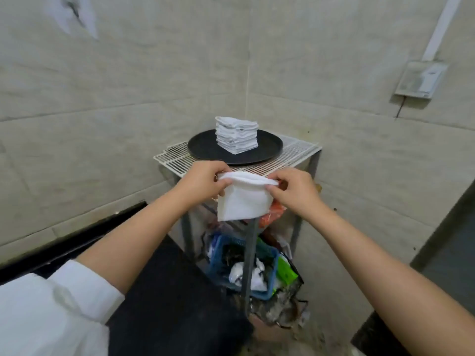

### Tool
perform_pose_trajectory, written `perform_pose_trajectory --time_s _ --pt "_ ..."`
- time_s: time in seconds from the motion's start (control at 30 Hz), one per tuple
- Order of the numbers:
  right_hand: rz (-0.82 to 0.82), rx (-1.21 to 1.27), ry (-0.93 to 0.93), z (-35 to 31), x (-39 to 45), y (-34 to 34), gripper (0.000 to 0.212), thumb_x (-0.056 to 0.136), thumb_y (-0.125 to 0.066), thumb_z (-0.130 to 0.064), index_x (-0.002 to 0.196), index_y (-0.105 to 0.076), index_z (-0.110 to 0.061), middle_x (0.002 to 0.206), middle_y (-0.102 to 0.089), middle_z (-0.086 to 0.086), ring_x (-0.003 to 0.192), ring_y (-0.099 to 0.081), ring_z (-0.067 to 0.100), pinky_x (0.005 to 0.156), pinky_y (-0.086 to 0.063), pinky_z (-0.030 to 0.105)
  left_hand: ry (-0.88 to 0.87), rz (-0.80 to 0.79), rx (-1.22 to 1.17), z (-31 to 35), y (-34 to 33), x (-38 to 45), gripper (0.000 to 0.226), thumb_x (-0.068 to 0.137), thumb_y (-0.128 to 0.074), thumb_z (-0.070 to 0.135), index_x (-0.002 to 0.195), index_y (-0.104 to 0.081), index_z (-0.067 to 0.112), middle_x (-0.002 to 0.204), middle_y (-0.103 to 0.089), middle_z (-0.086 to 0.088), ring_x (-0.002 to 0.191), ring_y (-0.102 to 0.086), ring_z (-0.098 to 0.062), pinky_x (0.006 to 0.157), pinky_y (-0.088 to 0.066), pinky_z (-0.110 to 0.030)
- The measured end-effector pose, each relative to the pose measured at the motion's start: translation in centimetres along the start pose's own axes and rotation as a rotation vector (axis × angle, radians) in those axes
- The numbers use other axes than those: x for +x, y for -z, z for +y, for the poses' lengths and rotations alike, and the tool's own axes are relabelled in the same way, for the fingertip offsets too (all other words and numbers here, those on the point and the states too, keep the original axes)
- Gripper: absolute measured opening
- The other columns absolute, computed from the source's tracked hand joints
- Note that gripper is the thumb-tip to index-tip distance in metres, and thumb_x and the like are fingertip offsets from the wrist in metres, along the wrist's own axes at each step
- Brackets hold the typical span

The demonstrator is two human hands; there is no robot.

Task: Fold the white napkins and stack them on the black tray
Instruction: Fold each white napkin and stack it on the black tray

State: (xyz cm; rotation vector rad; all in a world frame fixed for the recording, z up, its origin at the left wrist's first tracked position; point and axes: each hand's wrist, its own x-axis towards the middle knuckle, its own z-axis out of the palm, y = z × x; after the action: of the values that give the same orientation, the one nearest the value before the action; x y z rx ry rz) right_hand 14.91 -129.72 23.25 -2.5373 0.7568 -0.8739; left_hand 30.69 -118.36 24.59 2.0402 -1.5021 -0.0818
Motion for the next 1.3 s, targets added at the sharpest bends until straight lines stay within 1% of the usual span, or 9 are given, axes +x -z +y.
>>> perform_pose_trajectory --time_s 0.17,0.27,0.43,0.6,0.67,0.8,0.97,1.13,1.3 --pt "0.01 0.013 0.057 3.9 12.3 1.5 0.019 0.084 -0.059 -0.01 0.098 -0.07 -0.006 0.103 -0.07 0.011 0.099 -0.059 0.025 0.067 -0.028 0.02 0.064 0.069 -0.008 -1.1 1.1 11.5 0.013 0.09 -0.055 0.013 0.099 -0.064 0.009 0.061 -0.056 0.012 0.042 -0.054 0.007 0.05 -0.042 -0.004" --pt "0.026 0.03 0.082 5.3 19.1 2.1 0.021 0.086 -0.057 -0.011 0.102 -0.068 -0.005 0.105 -0.069 0.013 0.101 -0.059 0.025 0.065 -0.029 0.019 0.097 0.162 -0.001 -0.7 1.8 17.6 0.015 0.092 -0.051 0.01 0.103 -0.062 0.006 0.065 -0.06 0.004 0.039 -0.053 0.004 0.044 -0.039 -0.002" --pt "0.084 0.129 0.189 7.6 30.2 1.6 0.018 0.083 -0.057 -0.003 0.096 -0.068 0.002 0.101 -0.068 0.019 0.097 -0.059 0.03 0.075 -0.033 0.027 0.153 0.399 0.125 -1.3 2.9 26.1 0.019 0.092 -0.052 0.01 0.107 -0.062 0.004 0.102 -0.068 -0.014 0.091 -0.064 -0.027 0.075 -0.045 -0.027" --pt "0.005 0.246 0.317 10.6 38.6 -2.0 0.017 0.084 -0.056 -0.002 0.096 -0.066 0.004 0.1 -0.066 0.022 0.096 -0.056 0.032 0.064 -0.032 0.019 0.236 0.524 0.329 -3.8 2.1 32.1 0.023 0.09 -0.052 0.008 0.109 -0.062 0.001 0.11 -0.063 -0.017 0.103 -0.056 -0.031 0.081 -0.034 -0.027" --pt "-0.095 0.261 0.355 12.8 40.3 -4.2 0.018 0.085 -0.056 -0.002 0.098 -0.066 0.004 0.099 -0.064 0.02 0.091 -0.055 0.031 0.059 -0.03 0.015 0.313 0.488 0.341 -5.0 0.6 32.9 0.024 0.091 -0.052 0.008 0.111 -0.061 0.001 0.113 -0.062 -0.017 0.104 -0.056 -0.031 0.083 -0.036 -0.028" --pt "-0.316 0.248 0.437 16.9 39.9 -8.5 0.015 0.084 -0.058 -0.003 0.095 -0.066 0.005 0.084 -0.051 0.008 0.081 -0.047 0.02 0.057 -0.031 0.013 0.427 0.19 0.436 -6.7 -3.6 31.8 0.031 0.093 -0.05 0.011 0.122 -0.056 0.004 0.123 -0.057 -0.017 0.11 -0.056 -0.031 0.087 -0.04 -0.028" --pt "-0.382 0.323 0.493 18.8 39.7 -9.9 0.019 0.085 -0.058 -0.005 0.101 -0.064 0.002 0.095 -0.055 0.01 0.083 -0.046 0.015 0.058 -0.028 0.015 0.474 0.248 0.479 -5.9 -4.4 32.1 0.031 0.093 -0.051 0.012 0.122 -0.057 0.003 0.118 -0.06 -0.016 0.107 -0.057 -0.031 0.082 -0.037 -0.026" --pt "-0.38 0.393 0.43 19.4 40.8 -9.3 0.018 0.085 -0.057 -0.004 0.1 -0.064 0.002 0.09 -0.051 0.003 0.08 -0.046 0.016 0.06 -0.035 -0.001 0.472 0.204 0.578 -5.1 -4.2 33.4 0.033 0.095 -0.046 0.016 0.127 -0.053 0.008 0.122 -0.057 -0.013 0.108 -0.055 -0.03 0.085 -0.04 -0.029" --pt "-0.505 0.34 0.487 21.3 39.5 -9.5 0.018 0.085 -0.06 -0.008 0.101 -0.066 -0.002 0.1 -0.061 0.013 0.092 -0.058 0.025 0.077 -0.041 0.021 0.435 0.074 0.687 -5.2 -5.5 31.7 0.052 0.088 -0.031 0.036 0.13 -0.051 0.012 0.126 -0.057 -0.009 0.105 -0.059 -0.032 0.08 -0.045 -0.032"
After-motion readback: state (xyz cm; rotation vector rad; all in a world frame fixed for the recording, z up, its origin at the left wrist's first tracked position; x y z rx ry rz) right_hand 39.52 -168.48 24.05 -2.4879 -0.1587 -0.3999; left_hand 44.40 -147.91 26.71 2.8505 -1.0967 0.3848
